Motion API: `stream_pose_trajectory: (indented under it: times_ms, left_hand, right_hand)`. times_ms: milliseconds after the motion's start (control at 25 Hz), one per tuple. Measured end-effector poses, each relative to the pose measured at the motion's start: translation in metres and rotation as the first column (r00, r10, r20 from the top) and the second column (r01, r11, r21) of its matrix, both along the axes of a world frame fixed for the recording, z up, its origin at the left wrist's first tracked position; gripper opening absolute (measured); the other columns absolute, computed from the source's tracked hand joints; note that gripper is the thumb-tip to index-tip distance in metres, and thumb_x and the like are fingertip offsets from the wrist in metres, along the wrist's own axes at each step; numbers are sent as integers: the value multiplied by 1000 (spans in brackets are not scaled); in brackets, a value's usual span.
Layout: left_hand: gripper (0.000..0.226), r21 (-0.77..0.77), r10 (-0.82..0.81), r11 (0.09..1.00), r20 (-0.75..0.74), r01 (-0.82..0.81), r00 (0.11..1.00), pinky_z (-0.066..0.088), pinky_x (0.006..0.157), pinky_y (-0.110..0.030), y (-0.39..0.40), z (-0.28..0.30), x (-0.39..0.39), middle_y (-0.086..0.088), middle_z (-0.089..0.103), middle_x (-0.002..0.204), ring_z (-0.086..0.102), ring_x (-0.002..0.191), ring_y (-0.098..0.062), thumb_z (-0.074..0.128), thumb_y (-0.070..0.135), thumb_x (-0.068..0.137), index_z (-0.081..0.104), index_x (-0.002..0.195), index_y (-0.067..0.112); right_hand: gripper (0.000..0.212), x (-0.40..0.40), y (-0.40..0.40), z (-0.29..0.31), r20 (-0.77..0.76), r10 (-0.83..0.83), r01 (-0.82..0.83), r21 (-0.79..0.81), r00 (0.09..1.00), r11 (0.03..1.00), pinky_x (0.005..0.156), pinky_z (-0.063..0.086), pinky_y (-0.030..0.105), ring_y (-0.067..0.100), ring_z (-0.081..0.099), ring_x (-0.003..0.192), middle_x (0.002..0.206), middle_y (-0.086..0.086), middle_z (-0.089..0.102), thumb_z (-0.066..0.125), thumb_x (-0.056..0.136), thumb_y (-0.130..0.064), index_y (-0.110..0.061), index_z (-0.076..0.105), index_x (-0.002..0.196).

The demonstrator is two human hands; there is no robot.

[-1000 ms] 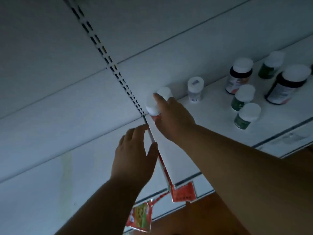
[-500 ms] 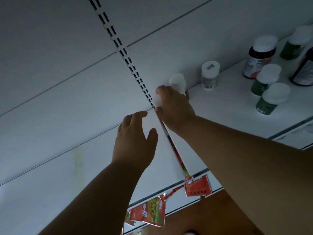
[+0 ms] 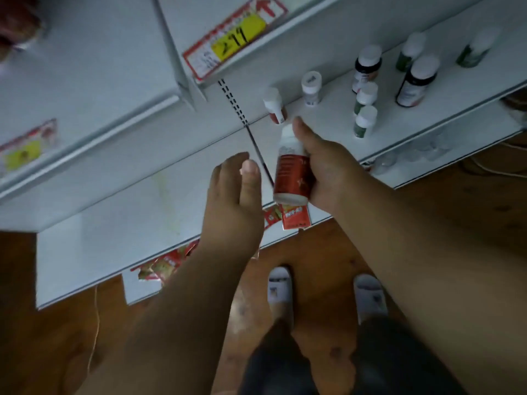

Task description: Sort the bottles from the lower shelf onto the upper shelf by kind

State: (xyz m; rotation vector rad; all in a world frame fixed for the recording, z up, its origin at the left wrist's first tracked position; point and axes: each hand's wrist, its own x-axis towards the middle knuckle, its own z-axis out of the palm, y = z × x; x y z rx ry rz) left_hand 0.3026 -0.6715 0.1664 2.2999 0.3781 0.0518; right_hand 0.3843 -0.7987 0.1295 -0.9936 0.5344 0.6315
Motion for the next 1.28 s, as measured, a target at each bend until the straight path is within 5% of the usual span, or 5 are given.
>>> stream_pose_trajectory:
  times_ms: [160,320,480,720,1280]
  left_hand:
    - [25,-27,-13,1000,-100,10,995,26,79,-7,-34,81,-52,37,42,98,38,93,20,21,54,99,44,109,49]
    - [63,71,-52,996,-32,54,998,31,92,-25,-31,131,-97,13,42,142,39,118,2,13,70,93,38,140,38]
    - [82,81,-79,994,103,71,992,39,97,-31,7,179,-122,10,45,141,42,123,-2,8,81,82,39,141,34]
    - [81,152,-1,988,193,-29,981,37,104,-36,142,219,-161,10,41,146,39,132,-7,7,80,81,35,143,37]
    - [86,416,-112,899,-86,138,990,29,111,-40,287,205,-74,4,31,154,32,139,-18,12,79,80,22,150,30]
  right_hand:
    - [52,-52,-39,99,63,122,-129,137,991,982,85,55,59,32,73,84,97,15,68,69,85,-50,-16,53,120]
    - [60,-81,-48,187,206,216,-232,56,954,971,80,58,53,28,72,74,81,11,69,69,77,-53,-14,56,121]
    - [57,-105,-2,242,224,263,-290,94,939,952,77,58,45,29,69,81,91,13,67,69,82,-43,-10,57,127]
    - [33,-131,134,281,417,269,-291,-11,868,957,81,58,48,24,70,85,91,5,71,67,89,-36,-16,61,114]
    - [58,-49,285,267,581,455,-184,-465,675,866,92,55,52,16,71,99,106,-8,72,83,67,-51,-32,59,117]
